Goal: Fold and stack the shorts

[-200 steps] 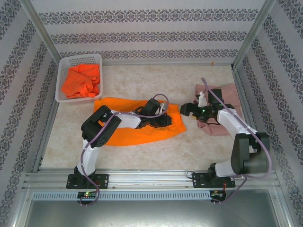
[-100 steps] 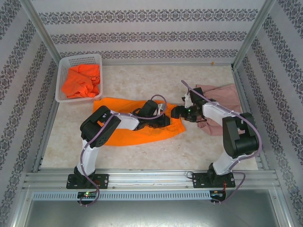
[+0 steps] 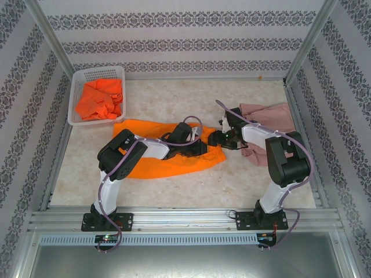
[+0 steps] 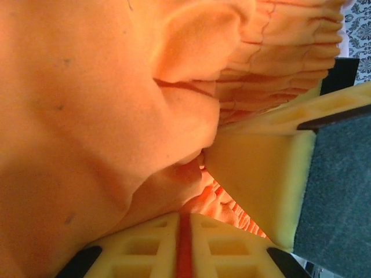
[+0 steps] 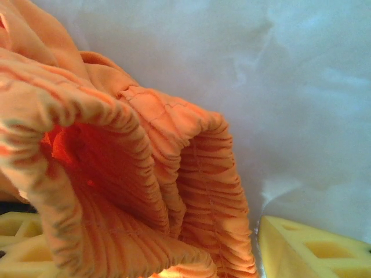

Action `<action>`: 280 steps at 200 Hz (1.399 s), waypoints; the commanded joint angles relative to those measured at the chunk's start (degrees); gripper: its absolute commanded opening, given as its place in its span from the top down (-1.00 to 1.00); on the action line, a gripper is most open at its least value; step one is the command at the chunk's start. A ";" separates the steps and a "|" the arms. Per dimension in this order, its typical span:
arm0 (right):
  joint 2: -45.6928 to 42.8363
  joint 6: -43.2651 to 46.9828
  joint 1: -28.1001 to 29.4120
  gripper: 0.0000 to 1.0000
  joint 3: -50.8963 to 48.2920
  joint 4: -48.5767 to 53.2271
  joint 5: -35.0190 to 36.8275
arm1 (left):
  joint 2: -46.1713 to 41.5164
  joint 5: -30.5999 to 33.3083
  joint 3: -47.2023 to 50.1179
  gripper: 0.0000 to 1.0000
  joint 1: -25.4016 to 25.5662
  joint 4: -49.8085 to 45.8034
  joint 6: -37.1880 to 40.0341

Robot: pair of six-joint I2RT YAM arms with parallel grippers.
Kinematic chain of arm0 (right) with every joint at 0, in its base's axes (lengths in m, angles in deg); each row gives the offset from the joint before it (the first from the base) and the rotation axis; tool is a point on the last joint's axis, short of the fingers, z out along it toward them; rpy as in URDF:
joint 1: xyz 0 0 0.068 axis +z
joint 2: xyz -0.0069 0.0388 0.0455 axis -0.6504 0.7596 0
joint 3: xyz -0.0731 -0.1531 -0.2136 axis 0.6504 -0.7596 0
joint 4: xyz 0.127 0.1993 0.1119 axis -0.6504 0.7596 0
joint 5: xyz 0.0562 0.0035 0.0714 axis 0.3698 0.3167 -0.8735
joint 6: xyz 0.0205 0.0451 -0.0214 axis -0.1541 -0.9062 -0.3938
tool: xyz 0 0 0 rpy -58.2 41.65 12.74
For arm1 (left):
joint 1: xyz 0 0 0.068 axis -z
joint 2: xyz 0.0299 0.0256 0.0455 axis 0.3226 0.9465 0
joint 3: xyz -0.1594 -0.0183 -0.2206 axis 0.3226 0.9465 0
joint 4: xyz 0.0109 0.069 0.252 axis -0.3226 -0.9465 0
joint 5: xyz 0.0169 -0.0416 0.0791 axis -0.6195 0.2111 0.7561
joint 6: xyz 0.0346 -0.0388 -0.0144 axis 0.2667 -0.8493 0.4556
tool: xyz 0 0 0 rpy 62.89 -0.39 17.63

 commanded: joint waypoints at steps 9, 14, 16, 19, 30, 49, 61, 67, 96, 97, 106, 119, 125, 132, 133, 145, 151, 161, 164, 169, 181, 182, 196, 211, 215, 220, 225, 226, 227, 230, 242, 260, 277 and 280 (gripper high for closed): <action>2.19 -1.21 2.32 -0.22 1.44 -0.71 0.72 | 1.17 1.56 1.72 0.72 -0.90 -2.47 -1.25; 2.48 -1.28 2.58 -0.19 1.41 -0.65 0.81 | 1.17 1.43 1.74 0.72 -0.93 -2.35 -1.34; 2.59 -1.27 2.59 -0.19 1.48 -0.67 0.86 | 1.17 1.41 1.74 0.73 -0.90 -2.27 -1.34; 2.75 -1.34 2.72 -0.17 1.44 -0.65 0.95 | 1.16 1.48 1.70 0.73 -0.94 -2.18 -1.34; 3.35 -1.63 2.95 -0.03 1.43 -0.75 1.00 | 1.08 1.43 1.73 0.72 -0.89 -2.15 -1.44; 4.10 -2.12 3.34 0.20 1.25 -0.77 1.08 | 0.84 1.45 1.60 0.72 -1.03 -2.09 -1.44; 4.37 -2.24 3.72 0.33 1.16 -0.75 1.80 | 0.47 1.72 1.59 0.72 -1.06 -1.99 -1.35; 4.39 -2.18 4.00 0.39 1.14 -0.69 2.40 | 0.30 1.81 1.51 0.72 -1.21 -1.82 -1.43; 3.71 -1.97 4.36 0.95 0.80 -0.65 5.22 | -3.31 3.52 2.00 0.62 -1.97 -1.53 -0.45; 3.61 -1.92 4.36 0.96 0.80 -0.65 5.26 | -3.49 3.65 2.05 0.61 -2.03 -1.62 -0.37; 2.96 -1.70 4.39 1.00 0.76 -0.69 6.31 | -5.48 4.71 2.37 0.52 -2.37 -2.33 0.86; 1.72 -1.23 4.35 1.00 0.66 -0.52 7.93 | -8.61 5.76 3.22 0.39 -3.27 -3.24 2.21; 1.12 -0.83 4.41 1.00 0.73 -0.35 8.70 | -10.20 6.16 3.78 0.33 -3.80 -3.51 2.66; 0.11 -0.50 4.33 1.00 0.88 0.01 9.58 | -12.13 6.55 4.74 0.26 -4.50 -3.66 3.02; 0.01 -0.45 4.34 1.00 0.88 0.03 9.68 | -12.51 6.61 4.82 0.25 -4.61 -3.65 2.99; -1.60 0.43 4.18 1.00 1.32 1.11 10.84 | -16.12 7.17 6.60 0.13 -5.96 -3.95 3.45; -2.43 0.84 4.09 1.00 1.56 1.88 11.54 | -18.05 7.41 7.40 0.08 -6.74 -4.38 3.66; -3.92 1.70 3.94 1.00 2.12 3.21 12.58 | -21.14 7.87 8.66 0.01 -7.92 -5.56 4.32; -4.25 2.03 3.89 1.00 2.38 3.72 12.91 | -22.16 7.95 9.01 -0.03 -8.22 -5.93 4.53; -5.07 2.56 3.83 1.00 2.86 4.77 13.45 | -23.68 8.16 9.54 -0.08 -8.83 -6.78 4.93; -6.63 4.14 3.63 1.00 4.38 7.82 14.94 | -27.43 8.73 10.75 -0.22 -10.04 -8.76 5.95; -6.70 4.30 3.60 1.00 4.57 8.16 15.09 | -27.67 8.76 10.86 -0.23 -10.11 -9.01 6.04; -8.18 6.80 3.49 1.00 7.55 12.62 17.34 | -31.93 9.54 12.26 -0.36 -11.54 -11.82 7.43; -9.28 9.70 3.39 1.00 10.87 18.05 20.19 | -36.11 10.57 13.69 -0.46 -13.03 -14.44 8.81; -9.54 10.38 3.31 1.00 11.88 19.40 20.85 | -37.16 10.96 14.23 -0.48 -13.35 -15.18 9.14; -9.87 11.38 3.34 1.00 13.03 21.15 22.05 | -38.46 11.29 14.83 -0.51 -13.84 -16.01 9.61; -10.14 12.18 3.22 1.00 14.26 22.86 23.26 | -39.58 11.75 15.30 -0.53 -14.22 -16.84 10.08; -10.22 12.45 3.21 1.00 14.51 23.19 23.51 | -39.82 11.85 15.38 -0.54 -14.31 -16.97 10.17; -10.25 12.67 3.17 1.00 14.73 23.53 23.77 | -40.11 11.94 15.46 -0.54 -14.31 -17.12 10.26; -10.43 13.14 3.13 1.00 15.44 24.51 24.43 | -40.74 12.21 15.83 -0.55 -14.54 -17.59 10.56; -10.89 15.54 2.88 1.00 18.18 28.16 27.20 | -43.18 13.36 16.93 -0.59 -15.20 -19.39 11.58; -11.46 18.77 2.34 1.00 22.21 32.38 32.07 | -45.88 14.19 18.42 -0.63 -15.87 -20.87 12.44; -11.74 21.50 1.77 1.00 25.15 35.13 37.03 | -47.30 14.35 19.73 -0.65 -16.23 -21.15 12.79; -11.66 22.08 1.68 1.00 25.67 35.57 37.69 | -47.55 14.33 19.97 -0.65 -16.23 -21.22 12.88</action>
